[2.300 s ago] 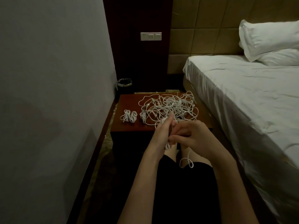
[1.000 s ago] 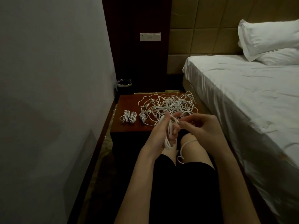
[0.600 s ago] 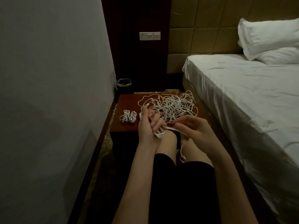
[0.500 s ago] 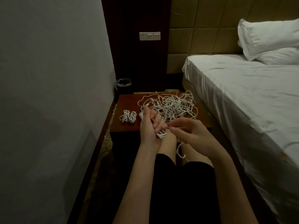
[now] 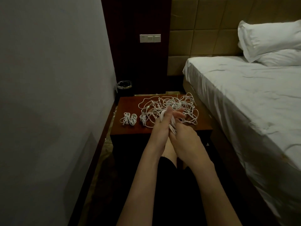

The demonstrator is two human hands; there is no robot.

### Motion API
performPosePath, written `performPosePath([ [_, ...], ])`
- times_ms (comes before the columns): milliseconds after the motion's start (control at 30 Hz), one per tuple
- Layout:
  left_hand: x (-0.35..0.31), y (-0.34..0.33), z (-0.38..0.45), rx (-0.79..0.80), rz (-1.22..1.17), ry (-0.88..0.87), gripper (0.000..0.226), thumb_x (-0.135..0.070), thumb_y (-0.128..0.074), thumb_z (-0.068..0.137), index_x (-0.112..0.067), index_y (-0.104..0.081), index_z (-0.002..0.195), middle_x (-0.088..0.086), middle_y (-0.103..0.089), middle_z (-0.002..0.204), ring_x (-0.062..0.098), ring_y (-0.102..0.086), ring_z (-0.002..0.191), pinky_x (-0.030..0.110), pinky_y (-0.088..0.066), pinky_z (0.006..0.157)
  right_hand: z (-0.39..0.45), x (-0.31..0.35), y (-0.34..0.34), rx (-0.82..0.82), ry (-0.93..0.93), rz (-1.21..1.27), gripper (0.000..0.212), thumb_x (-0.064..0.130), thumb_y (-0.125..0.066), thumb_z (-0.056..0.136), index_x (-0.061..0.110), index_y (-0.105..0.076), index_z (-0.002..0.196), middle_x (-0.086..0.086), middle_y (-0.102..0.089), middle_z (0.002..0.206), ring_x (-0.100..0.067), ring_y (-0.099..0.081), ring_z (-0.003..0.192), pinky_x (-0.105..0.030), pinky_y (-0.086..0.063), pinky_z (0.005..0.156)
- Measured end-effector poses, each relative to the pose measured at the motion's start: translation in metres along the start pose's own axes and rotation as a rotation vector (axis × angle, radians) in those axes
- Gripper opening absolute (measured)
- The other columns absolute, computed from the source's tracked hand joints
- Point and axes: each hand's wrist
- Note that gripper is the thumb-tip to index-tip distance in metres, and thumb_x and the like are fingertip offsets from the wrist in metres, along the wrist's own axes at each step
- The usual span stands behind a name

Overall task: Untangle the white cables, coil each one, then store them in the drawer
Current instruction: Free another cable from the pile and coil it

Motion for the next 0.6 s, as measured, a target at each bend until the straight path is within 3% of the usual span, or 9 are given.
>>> performPosePath([
  [100, -0.002, 0.011, -0.002, -0.107, 0.173, -0.051, 0.024, -0.027, -0.056, 0.097, -0.014, -0.072, 0.085, -0.004, -0.070, 0.093, 0.001, -0.065, 0.091, 0.018, -0.047, 0.081, 0.003, -0.005, -0.003, 0.029, 0.044, -0.073, 0.026, 0.033, -0.037, 0.103, 0.016, -0.053, 0.115, -0.004, -0.063, 0.099, -0.023, -0.059, 0.087, -0.039, -0.046, 0.071],
  [167, -0.006, 0.022, -0.001, -0.211, 0.368, -0.109, 0.015, -0.028, -0.066, 0.090, -0.016, -0.072, 0.086, -0.002, -0.069, 0.091, 0.008, -0.064, 0.087, 0.025, -0.048, 0.077, 0.004, -0.011, -0.004, 0.050, 0.085, -0.121, 0.022, 0.032, -0.039, 0.103, 0.018, -0.052, 0.113, -0.001, -0.062, 0.094, -0.020, -0.056, 0.080, -0.035, -0.043, 0.066],
  [300, -0.014, 0.027, 0.000, -0.178, 0.788, 0.010, 0.054, -0.055, -0.055, 0.090, -0.007, -0.060, 0.067, 0.008, -0.063, 0.072, 0.021, -0.058, 0.067, 0.037, -0.048, 0.066, 0.006, -0.015, -0.003, 0.054, 0.151, -0.160, 0.017, 0.032, -0.045, 0.101, 0.021, -0.054, 0.110, 0.002, -0.061, 0.088, -0.017, -0.055, 0.076, -0.032, -0.040, 0.062],
  [367, -0.013, 0.027, 0.001, -0.233, 0.910, 0.036, 0.060, -0.055, -0.048, 0.094, -0.004, -0.055, 0.063, 0.012, -0.060, 0.068, 0.025, -0.056, 0.064, 0.040, -0.047, 0.064, 0.006, -0.017, -0.001, 0.053, 0.186, -0.106, 0.016, 0.034, -0.052, 0.098, 0.026, -0.051, 0.084, 0.010, -0.053, 0.071, -0.008, -0.047, 0.062, -0.026, -0.033, 0.055],
  [467, -0.009, 0.027, 0.000, -0.213, 0.845, -0.027, 0.054, -0.040, -0.051, 0.097, -0.007, -0.045, 0.055, 0.010, -0.048, 0.056, 0.020, -0.043, 0.053, 0.040, -0.039, 0.056, 0.006, -0.025, 0.005, 0.139, 0.229, 0.130, 0.027, 0.035, -0.063, 0.091, 0.028, -0.052, 0.067, 0.006, -0.051, 0.058, -0.006, -0.045, 0.052, -0.020, -0.029, 0.052],
  [533, -0.008, 0.030, 0.002, -0.203, 0.722, -0.081, 0.055, -0.031, -0.053, 0.097, -0.011, -0.038, 0.049, 0.004, -0.038, 0.048, 0.016, -0.033, 0.047, 0.034, -0.030, 0.051, 0.005, -0.026, 0.012, 0.184, 0.247, 0.332, 0.028, 0.043, -0.066, 0.087, 0.019, -0.063, 0.072, -0.002, -0.054, 0.061, -0.007, -0.045, 0.054, -0.022, -0.033, 0.053],
  [600, -0.004, 0.034, 0.005, -0.190, 0.577, -0.107, 0.052, -0.029, -0.054, 0.097, -0.009, -0.040, 0.051, 0.007, -0.037, 0.049, 0.018, -0.034, 0.048, 0.032, -0.029, 0.052, 0.003, -0.028, 0.020, 0.159, 0.234, 0.522, 0.045, 0.047, -0.059, 0.086, 0.003, -0.066, 0.079, -0.010, -0.051, 0.061, -0.013, -0.043, 0.055, -0.021, -0.033, 0.054],
])
Point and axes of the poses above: each hand's wrist, its own z-axis towards the middle knuckle, its own y-axis out of the back of the hand, x = y × z
